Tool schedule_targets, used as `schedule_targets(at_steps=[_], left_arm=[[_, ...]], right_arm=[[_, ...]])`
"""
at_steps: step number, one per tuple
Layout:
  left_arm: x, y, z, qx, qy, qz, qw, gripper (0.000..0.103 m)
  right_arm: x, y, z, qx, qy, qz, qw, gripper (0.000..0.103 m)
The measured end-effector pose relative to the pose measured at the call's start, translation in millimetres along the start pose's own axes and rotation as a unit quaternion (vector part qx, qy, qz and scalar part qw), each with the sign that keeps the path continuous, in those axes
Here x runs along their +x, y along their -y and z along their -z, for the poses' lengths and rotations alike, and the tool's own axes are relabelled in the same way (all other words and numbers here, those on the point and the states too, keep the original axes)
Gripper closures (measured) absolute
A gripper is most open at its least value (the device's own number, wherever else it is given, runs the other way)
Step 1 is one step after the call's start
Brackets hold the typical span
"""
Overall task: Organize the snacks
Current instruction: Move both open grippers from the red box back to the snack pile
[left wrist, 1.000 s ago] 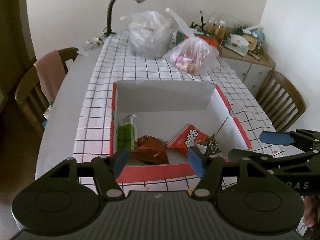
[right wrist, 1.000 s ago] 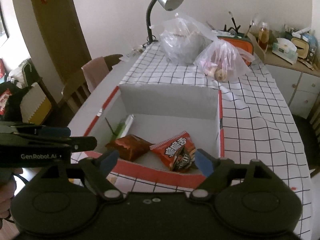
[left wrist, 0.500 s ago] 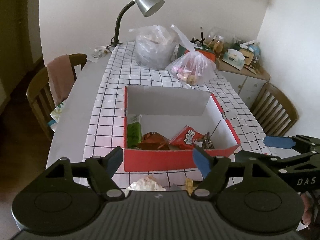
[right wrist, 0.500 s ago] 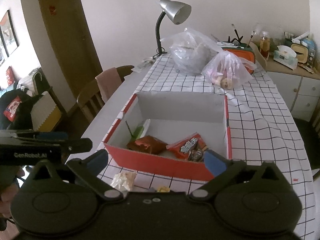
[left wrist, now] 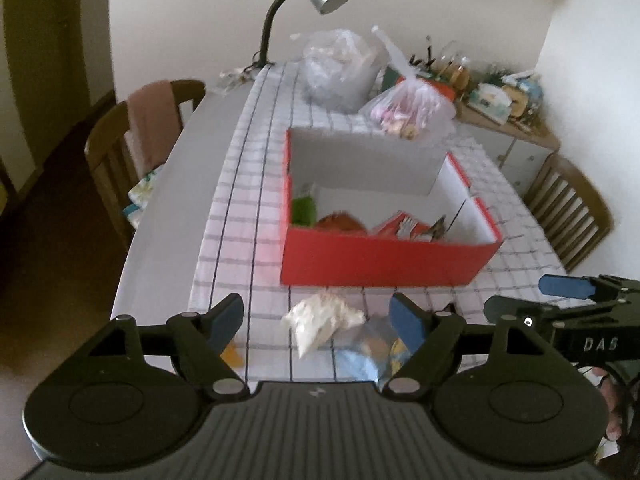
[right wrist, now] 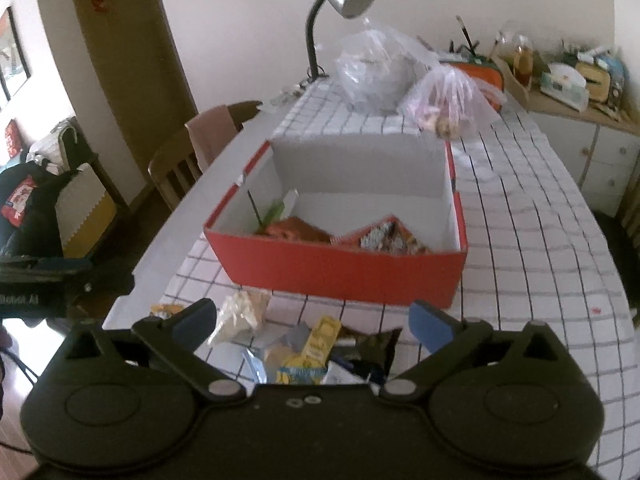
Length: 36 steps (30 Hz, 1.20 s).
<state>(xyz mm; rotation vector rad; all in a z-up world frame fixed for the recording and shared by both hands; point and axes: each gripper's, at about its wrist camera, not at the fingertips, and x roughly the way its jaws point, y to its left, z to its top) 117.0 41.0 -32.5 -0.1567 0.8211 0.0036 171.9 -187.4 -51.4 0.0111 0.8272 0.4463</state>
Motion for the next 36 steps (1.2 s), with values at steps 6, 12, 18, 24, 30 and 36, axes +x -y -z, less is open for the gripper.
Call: schedule_targets(at_steps=[6, 12, 18, 24, 30, 36], left_arm=[[12, -4, 26, -0.017, -0.037, -0.008, 0.9991, 0.023], [28, -18, 46, -0.063, -0.079, -0.026, 0.9946, 0.023], [43, -27, 63, -0.094, -0.115, -0.038, 0.9882, 0.023], [56, -29, 75, -0.11, -0.138, -0.048, 0.9832, 0.023], [65, -33, 84, -0.129, -0.156, -0.052, 0.978, 0.024], [69, -32, 86, -0.133, -0.162, -0.05, 0.9765, 0.026]], right_arm=[[20, 8, 21, 0.022, -0.037, 0.012, 0.999, 0.002], [46, 18, 38, 0.035, -0.08, 0.036, 0.996, 0.006], [72, 31, 50, 0.065, -0.112, 0.049, 0.99, 0.013], [90, 35, 54, 0.077, -0.134, 0.048, 0.987, 0.021], [103, 35, 56, 0.089, -0.147, 0.051, 0.984, 0.026], [114, 32, 56, 0.085, -0.151, 0.056, 0.983, 0.031]])
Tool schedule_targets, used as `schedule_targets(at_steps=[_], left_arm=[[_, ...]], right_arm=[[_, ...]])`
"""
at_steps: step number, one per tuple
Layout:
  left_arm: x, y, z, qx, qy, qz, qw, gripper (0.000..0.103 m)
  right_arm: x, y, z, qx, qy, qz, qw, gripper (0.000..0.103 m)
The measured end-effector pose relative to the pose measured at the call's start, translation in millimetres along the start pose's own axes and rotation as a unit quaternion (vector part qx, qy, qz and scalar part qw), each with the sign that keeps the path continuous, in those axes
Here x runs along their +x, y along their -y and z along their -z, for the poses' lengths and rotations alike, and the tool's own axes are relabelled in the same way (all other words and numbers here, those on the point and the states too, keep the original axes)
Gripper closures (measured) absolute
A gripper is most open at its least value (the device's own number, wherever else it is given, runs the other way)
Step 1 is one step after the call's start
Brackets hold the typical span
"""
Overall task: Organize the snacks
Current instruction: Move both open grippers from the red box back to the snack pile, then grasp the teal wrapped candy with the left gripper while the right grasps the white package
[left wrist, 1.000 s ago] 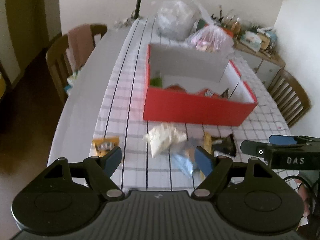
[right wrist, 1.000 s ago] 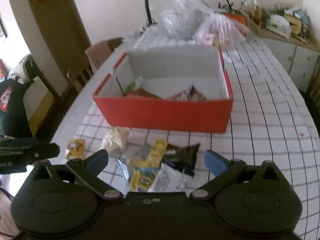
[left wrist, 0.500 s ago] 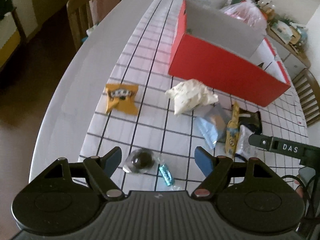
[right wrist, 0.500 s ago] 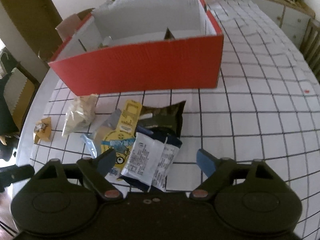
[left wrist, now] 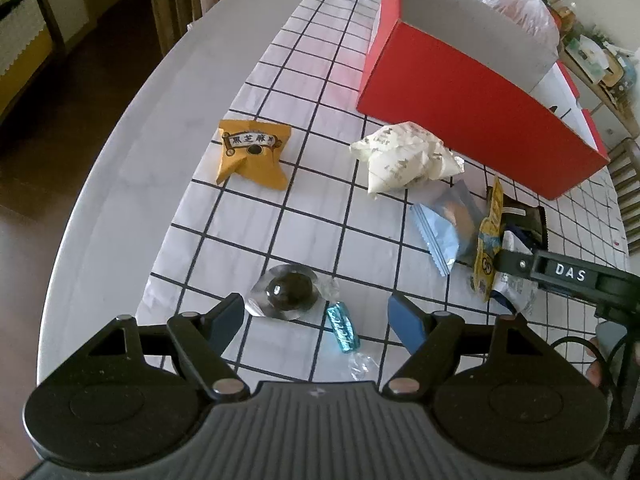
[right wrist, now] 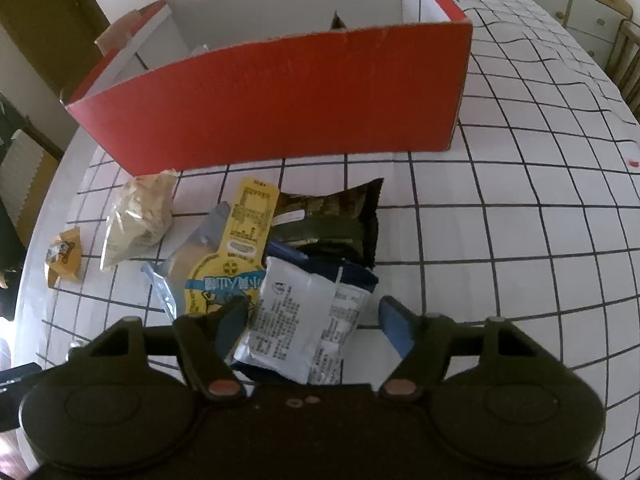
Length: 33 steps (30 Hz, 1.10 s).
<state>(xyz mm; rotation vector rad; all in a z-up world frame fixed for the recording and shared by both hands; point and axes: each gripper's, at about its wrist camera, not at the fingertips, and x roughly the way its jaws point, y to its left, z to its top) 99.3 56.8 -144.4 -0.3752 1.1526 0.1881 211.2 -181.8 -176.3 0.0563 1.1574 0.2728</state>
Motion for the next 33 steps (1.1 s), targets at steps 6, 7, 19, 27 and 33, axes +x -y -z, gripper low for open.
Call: schedule_targets(at_steps=[6, 7, 19, 27, 33], left_arm=[[4, 6, 0, 0.003, -0.008, -0.002, 1.0, 0.036], [5, 8, 0, 0.004, -0.01, -0.003, 0.9999, 0.038], [27, 24, 12, 0.025, -0.038, -0.021, 0.9988, 0.057], [30, 26, 13, 0.033, -0.034, -0.033, 0.9983, 0.086], [30, 22, 13, 0.029, -0.035, -0.017, 0.9988, 0.091]], right_arm=[[2, -4, 0, -0.011, 0.003, 0.01, 1.0, 0.042], [1, -3, 1, -0.012, 0.004, 0.009, 1.0, 0.045], [-6, 5, 10, -0.045, 0.006, 0.021, 0.999, 0.055], [-10, 7, 12, -0.05, 0.007, 0.027, 0.998, 0.055], [-17, 9, 17, -0.049, 0.01, 0.023, 0.998, 0.056]])
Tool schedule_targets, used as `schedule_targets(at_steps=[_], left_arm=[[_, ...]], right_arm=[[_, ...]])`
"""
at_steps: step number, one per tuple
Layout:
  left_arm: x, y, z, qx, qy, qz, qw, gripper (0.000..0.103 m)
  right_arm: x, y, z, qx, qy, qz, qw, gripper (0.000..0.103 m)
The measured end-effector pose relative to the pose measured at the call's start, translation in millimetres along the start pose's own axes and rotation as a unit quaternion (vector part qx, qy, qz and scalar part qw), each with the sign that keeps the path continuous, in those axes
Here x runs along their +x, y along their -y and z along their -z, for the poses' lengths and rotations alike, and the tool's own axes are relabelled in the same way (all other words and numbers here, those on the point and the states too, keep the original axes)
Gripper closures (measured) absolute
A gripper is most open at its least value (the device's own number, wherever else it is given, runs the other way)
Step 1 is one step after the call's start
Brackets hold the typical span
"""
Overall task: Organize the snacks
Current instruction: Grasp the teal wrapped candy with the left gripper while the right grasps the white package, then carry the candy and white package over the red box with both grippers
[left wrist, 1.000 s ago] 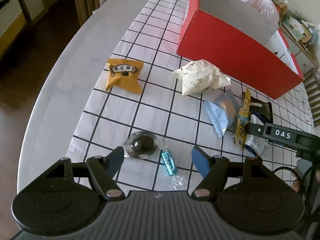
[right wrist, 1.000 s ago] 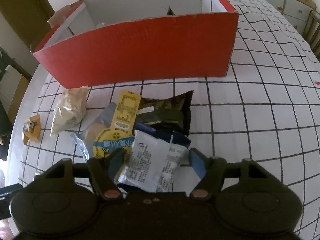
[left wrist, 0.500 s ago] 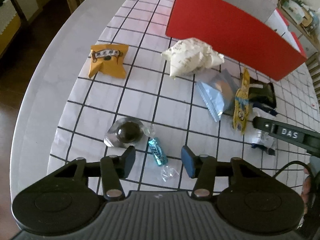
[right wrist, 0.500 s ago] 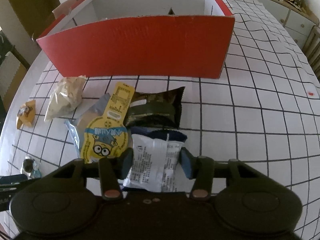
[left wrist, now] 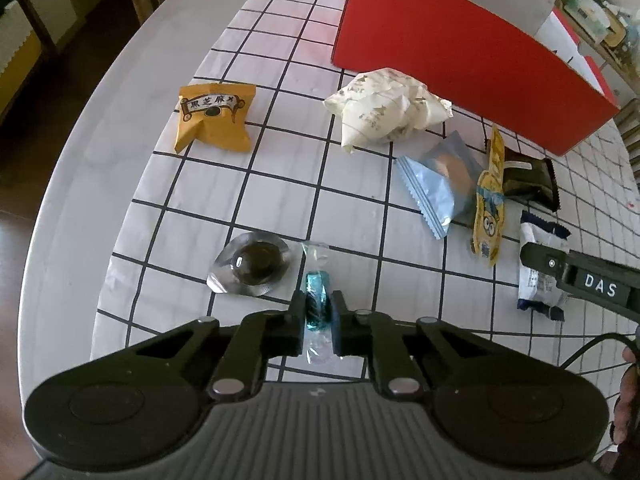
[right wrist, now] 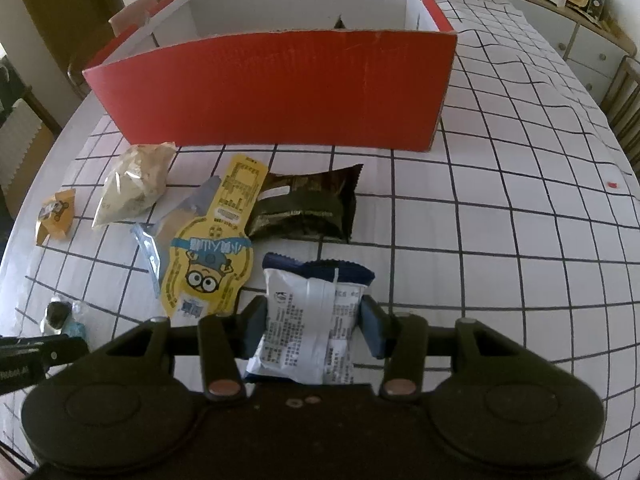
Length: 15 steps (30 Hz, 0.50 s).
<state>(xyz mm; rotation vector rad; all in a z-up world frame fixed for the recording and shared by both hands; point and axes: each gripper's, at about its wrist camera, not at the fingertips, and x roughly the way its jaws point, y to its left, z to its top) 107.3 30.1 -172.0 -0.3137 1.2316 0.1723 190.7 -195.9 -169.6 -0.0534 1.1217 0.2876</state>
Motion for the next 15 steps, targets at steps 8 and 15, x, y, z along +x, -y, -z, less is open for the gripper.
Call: schedule_targets(at_steps=[8, 15], left_arm=[[-6, -7, 0, -0.01, 0.0, 0.033, 0.9994, 0.091], [-18, -9, 1, -0.014, 0.0, 0.052, 0.9986, 0.091]], right_arm=[[-17, 6, 9, 0.017, 0.007, -0.026, 0.999, 0.056], [-35, 12, 18, 0.037, 0.017, -0.046, 0.998, 0.056]])
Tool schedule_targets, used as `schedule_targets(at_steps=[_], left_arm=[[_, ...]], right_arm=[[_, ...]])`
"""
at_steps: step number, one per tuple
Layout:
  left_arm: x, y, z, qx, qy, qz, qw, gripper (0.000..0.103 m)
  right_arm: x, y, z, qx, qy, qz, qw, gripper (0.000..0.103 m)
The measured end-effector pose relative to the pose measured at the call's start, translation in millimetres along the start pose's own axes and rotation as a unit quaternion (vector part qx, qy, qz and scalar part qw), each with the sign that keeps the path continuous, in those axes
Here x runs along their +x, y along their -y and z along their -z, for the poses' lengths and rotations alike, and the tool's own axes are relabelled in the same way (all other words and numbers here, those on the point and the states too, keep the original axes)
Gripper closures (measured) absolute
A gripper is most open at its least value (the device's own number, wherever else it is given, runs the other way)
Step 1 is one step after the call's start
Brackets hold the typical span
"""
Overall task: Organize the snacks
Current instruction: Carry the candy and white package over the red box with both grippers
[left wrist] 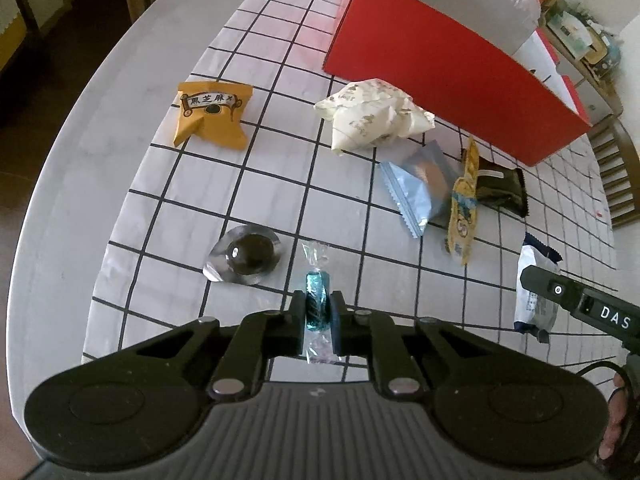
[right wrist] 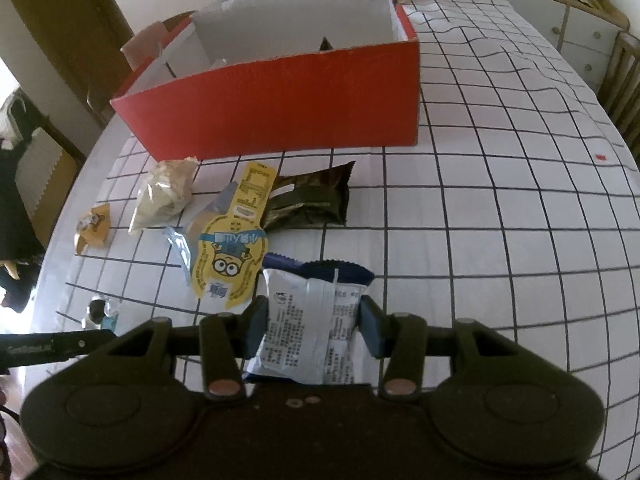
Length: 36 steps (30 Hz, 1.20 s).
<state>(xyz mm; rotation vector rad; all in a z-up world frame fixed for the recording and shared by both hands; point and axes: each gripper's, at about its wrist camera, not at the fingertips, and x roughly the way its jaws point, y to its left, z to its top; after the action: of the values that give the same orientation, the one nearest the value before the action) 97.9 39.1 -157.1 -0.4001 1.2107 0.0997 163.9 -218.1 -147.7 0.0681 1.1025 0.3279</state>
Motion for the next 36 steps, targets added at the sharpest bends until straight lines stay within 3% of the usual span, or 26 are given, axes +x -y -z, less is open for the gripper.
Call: schedule_targets(at_steps=[10, 20, 36], left_arm=[[-33, 20, -6, 0.022, 0.028, 0.025, 0.999, 0.091], [-67, 44, -28, 0.055, 0.076, 0.036, 0.9949, 0.091], [-110, 97, -106, 0.119, 0.169, 0.048, 0.9772, 0.091]], right_arm=[[-39, -1, 0, -0.014, 0.029, -0.014, 0.999, 0.057], [-80, -5, -22, -0.037, 0.073, -0.017, 0.997, 0.056], [-115, -11, -112, -0.082, 0.145, 0.016, 0.986, 0.057]])
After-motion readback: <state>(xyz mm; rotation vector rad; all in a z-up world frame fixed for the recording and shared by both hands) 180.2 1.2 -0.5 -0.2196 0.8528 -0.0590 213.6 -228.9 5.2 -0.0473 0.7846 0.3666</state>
